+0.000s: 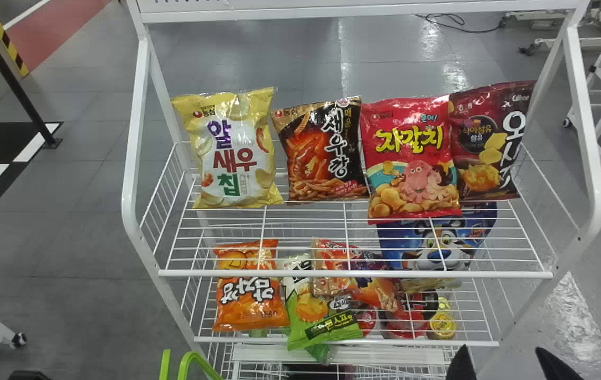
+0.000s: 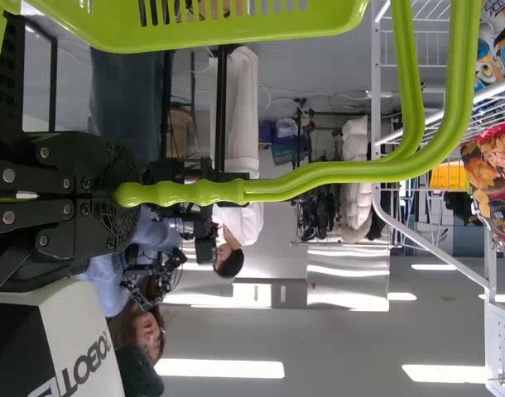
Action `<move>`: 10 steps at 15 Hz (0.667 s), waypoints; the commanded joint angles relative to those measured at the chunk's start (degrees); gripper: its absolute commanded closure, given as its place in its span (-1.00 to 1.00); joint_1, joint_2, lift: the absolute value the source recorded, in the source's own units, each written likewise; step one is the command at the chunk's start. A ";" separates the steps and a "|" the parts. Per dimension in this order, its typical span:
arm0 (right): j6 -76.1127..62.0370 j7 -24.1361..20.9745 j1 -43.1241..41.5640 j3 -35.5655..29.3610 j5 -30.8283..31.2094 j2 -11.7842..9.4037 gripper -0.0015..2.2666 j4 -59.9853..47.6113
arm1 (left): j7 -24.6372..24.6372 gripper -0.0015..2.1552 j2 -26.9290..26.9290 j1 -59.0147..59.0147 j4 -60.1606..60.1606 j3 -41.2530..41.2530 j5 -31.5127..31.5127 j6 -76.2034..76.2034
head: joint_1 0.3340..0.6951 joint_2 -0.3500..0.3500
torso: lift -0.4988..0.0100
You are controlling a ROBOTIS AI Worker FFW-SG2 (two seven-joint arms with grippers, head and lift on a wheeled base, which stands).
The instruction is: Hold basket handle with left hand then pick spicy shrimp crackers with right hand and place into basket
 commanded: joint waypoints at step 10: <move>-0.25 0.70 -0.06 0.00 -0.87 0.09 -0.92 0.27 | -0.57 0.98 -0.09 -0.09 0.00 -0.20 -0.09 0.07 | 1.00 0.18 | 0.93</move>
